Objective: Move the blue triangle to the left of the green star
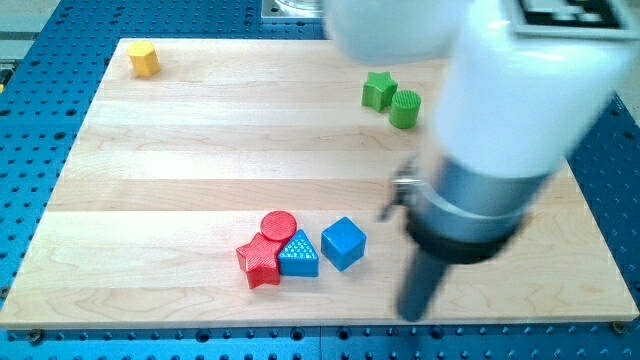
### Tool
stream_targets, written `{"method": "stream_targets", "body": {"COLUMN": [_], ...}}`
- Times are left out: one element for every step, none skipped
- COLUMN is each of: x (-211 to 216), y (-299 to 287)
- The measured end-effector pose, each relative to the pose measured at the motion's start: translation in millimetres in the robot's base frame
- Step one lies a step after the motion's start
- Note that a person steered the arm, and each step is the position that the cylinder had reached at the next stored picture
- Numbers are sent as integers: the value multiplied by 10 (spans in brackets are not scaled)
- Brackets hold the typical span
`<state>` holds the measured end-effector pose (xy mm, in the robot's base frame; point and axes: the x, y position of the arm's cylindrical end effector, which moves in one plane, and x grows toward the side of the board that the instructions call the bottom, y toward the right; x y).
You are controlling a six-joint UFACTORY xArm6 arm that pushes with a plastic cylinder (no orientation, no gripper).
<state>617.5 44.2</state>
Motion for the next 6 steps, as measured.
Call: {"method": "stream_targets", "body": {"x": [-326,-584,-633,-1199,-1995,-2408], "y": [-524,-694,-854,-1179,-1405,-1590]}}
